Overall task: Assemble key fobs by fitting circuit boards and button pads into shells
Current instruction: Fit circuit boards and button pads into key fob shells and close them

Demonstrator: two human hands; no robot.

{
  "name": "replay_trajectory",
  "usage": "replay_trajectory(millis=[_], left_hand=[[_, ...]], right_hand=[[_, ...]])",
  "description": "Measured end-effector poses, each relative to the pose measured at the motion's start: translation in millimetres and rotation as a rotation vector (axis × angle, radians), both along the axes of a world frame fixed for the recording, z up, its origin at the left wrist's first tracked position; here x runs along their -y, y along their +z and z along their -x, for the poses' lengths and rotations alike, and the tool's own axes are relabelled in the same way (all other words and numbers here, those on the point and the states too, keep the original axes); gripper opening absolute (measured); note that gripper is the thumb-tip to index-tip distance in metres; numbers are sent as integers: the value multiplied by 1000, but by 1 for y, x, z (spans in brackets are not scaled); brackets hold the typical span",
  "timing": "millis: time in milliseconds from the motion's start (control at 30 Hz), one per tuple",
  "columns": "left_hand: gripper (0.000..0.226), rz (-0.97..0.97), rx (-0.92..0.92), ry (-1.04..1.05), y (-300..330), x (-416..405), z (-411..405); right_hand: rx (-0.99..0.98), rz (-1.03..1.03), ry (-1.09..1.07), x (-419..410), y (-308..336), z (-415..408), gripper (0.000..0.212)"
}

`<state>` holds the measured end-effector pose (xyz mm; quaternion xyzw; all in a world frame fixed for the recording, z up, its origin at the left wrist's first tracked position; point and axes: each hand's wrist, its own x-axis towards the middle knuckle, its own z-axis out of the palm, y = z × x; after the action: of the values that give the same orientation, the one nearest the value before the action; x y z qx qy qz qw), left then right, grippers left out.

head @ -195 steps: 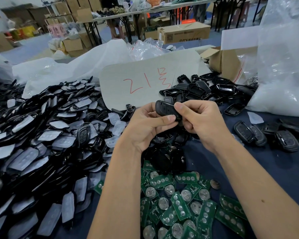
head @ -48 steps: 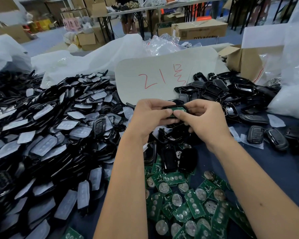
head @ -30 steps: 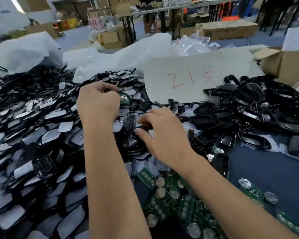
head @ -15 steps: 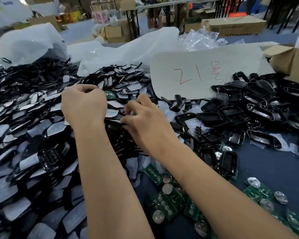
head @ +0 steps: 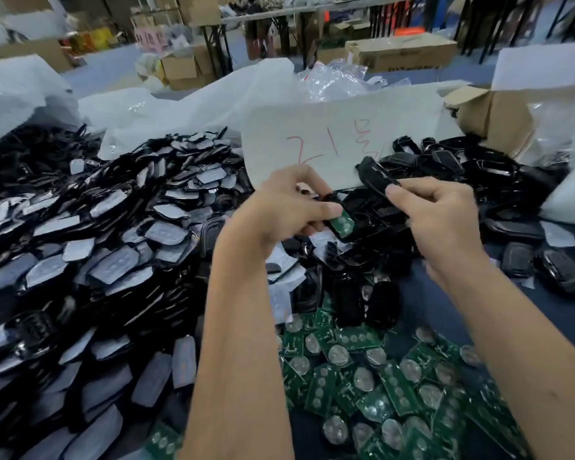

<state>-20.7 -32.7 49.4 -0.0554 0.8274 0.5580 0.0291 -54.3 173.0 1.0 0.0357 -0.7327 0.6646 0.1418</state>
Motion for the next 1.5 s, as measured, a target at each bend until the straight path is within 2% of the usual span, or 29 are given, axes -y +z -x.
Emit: replay_trajectory(millis=[100,167,233,333,467,533,700,933,1233,1400,1500], left_hand=[[16,118,0,-113,-26,-42,16],[17,222,-24,-111,-40,-51,21],[17,236,-52,-74,-47,-52,24],[13,85,-120,31,-48,-50,23],[8,-321,-141,81,-42,-57,22],[14,-462,-126,110,-41,-62,21],[7,-585,-83,109,-40,-65,21],[12,-509,-23,18,-44,-67,21],[15,-390,-49,-21,-42,-74,21],[15,-395,-25,-20,-35,-75,21],[15,-250,-85,32,-29,-73,22]], right_hand=[[89,133,35,-23,-5,3,25],[139,206,113,-30,-12,6,22],[154,240,183,-33,-17,8,18],[160,284,222,-30,-21,8,17],[173,318,254,-25,-22,6,22],[162,323,286,-25,-21,5,22],[157,231,376,-32,-16,5,25],[202,415,412,-30,-16,4,20],[156,501,324,-30,-20,4,23],[159,567,273,-28,-20,5,25],[116,476,240,-26,-20,6,29]])
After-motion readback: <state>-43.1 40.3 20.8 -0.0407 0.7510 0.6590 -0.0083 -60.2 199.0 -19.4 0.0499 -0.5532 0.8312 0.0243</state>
